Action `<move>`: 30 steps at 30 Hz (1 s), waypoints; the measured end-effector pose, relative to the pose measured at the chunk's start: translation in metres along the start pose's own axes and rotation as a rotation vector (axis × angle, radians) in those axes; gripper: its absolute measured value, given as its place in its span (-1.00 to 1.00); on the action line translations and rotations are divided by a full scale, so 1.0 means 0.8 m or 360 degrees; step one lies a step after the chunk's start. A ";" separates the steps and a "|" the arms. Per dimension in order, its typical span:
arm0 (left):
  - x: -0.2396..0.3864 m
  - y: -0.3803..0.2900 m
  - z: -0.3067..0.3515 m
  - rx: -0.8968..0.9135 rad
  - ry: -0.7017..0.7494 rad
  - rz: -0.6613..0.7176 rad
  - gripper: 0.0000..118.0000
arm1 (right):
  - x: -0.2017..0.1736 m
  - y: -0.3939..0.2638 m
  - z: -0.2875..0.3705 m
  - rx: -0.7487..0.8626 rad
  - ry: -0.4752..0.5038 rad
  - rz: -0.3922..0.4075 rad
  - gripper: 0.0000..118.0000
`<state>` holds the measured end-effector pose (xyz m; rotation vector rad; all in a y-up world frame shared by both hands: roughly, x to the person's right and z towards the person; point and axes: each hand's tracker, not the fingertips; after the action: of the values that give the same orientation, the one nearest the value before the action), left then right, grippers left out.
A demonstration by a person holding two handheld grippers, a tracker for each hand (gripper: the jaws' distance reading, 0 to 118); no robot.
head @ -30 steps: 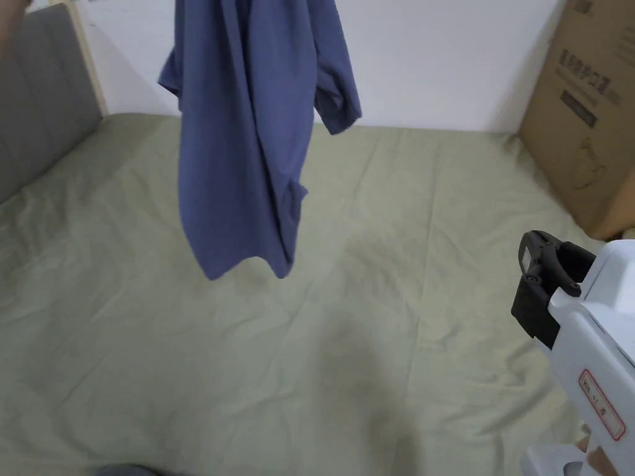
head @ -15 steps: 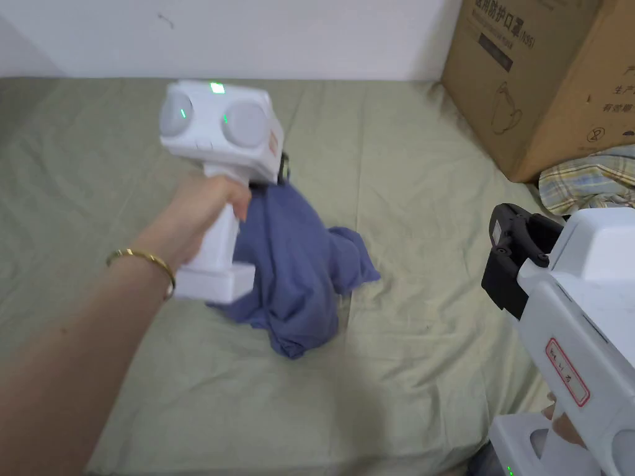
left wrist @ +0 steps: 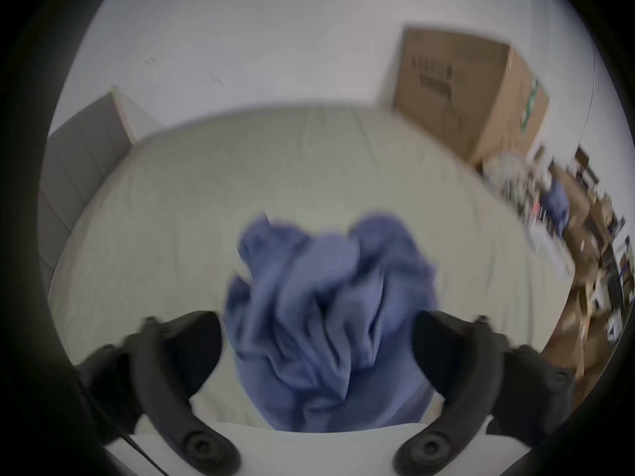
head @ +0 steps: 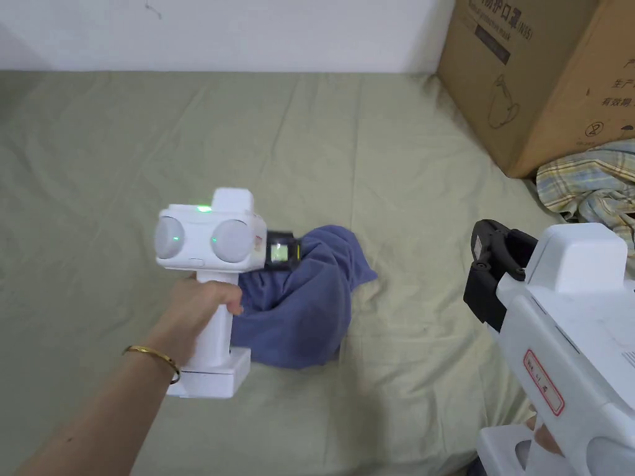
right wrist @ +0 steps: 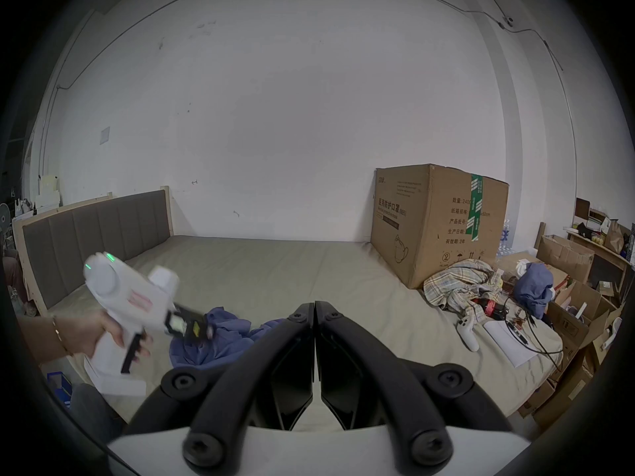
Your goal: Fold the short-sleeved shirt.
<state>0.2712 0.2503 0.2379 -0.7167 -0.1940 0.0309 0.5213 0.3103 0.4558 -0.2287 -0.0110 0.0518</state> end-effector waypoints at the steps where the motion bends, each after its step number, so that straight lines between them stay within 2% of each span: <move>1: -0.008 0.013 0.025 0.0177 0.0011 0.0064 0.98 | -0.004 0.005 -0.004 0.0008 0.0008 0.0002 -1.00; 5: -0.035 0.035 0.121 0.0701 0.0121 0.0202 0.99 | -0.015 0.016 -0.011 0.0058 0.0034 0.0006 -1.00; 8: -0.050 0.021 0.171 0.0906 0.0329 0.0120 0.99 | -0.026 0.027 -0.019 0.0114 0.0056 0.0005 -1.00; 10: -0.059 0.003 0.190 0.0986 0.0391 0.0029 0.99 | -0.036 0.033 -0.025 0.0154 0.0071 0.0007 -1.00; 14: -0.067 -0.038 0.209 0.0980 0.0446 -0.0001 0.90 | -0.057 0.040 -0.034 0.0204 0.0084 0.0020 -1.00; 17: -0.069 -0.065 0.211 0.0950 0.0504 0.0012 0.30 | -0.068 0.041 -0.035 0.0214 0.0099 0.0012 -1.00; 18: -0.070 -0.075 0.210 0.0951 0.0527 0.0001 0.20 | -0.067 0.041 -0.035 0.0216 0.0099 0.0018 -1.00; 19: -0.070 -0.081 0.208 0.0942 0.0541 -0.0012 0.20 | -0.067 0.040 -0.034 0.0217 0.0102 0.0024 -1.00; 21: -0.072 -0.087 0.204 0.0912 0.0541 -0.0013 -0.43 | -0.068 0.034 -0.036 0.0214 0.0107 0.0029 -1.00; 24: -0.073 -0.095 0.201 0.0886 0.0489 0.0002 -0.89 | -0.063 0.028 -0.035 0.0202 0.0105 0.0016 -1.00; 25: -0.072 -0.098 0.199 0.0884 0.0501 -0.0001 -0.99 | -0.066 0.026 -0.035 0.0195 0.0104 0.0009 -1.00; 30: -0.070 -0.111 0.197 0.0831 0.0427 0.0012 -1.00 | -0.066 0.016 -0.037 0.0151 0.0102 -0.0018 -1.00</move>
<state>0.1833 0.2803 0.4028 -0.1956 0.0755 -0.0082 0.4684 0.3135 0.4235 -0.1353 0.0539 0.0337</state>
